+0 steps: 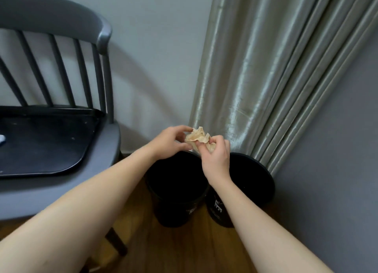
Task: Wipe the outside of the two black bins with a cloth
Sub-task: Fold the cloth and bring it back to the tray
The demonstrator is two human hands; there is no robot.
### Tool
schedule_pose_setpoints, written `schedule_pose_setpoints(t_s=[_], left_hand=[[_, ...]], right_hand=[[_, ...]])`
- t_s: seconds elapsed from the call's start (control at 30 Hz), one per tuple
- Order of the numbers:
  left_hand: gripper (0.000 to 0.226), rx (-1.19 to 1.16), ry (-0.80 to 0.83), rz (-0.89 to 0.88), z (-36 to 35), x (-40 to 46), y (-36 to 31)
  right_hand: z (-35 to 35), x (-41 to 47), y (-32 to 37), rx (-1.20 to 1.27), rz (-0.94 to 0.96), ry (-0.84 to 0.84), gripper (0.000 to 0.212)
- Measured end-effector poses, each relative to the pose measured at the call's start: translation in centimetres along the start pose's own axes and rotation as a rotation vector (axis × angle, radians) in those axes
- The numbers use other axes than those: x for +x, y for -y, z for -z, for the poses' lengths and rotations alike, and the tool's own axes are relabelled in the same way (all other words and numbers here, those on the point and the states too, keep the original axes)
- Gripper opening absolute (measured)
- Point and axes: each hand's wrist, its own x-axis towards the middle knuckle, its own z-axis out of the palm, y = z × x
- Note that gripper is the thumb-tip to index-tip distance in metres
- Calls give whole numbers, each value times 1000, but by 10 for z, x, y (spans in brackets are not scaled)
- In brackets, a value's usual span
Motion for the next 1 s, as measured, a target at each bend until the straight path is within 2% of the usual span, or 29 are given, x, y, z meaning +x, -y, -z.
schedule_pose_setpoints(t_s=[0.1,0.23,0.37,0.47,0.53,0.67,0.87,1.0], left_hand=[[28,-100,-13,-94,17,0,-30],[16,-141,-40,-171,29,-7,-57],[13,-103,9,-184,33,-17,-70],[14,-67,83,-184,30,-20,-75],[15,-57,104,-186,28,-22,-77],[11,-20,91,-143,29,-23,-81],[10,1,-12,-113,37,-27,-86],[12,-28,-72,-77,40,-30,-83]], right_hand=[[13,8,30,24,43,41,30],[32,17,53,40,40,163,30],[48,15,59,165,11,248,32],[57,16,62,293,4,385,48],[64,16,64,271,40,451,49],[74,18,64,214,58,412,31],[79,23,66,190,5,391,18],[79,24,65,127,-5,416,24]])
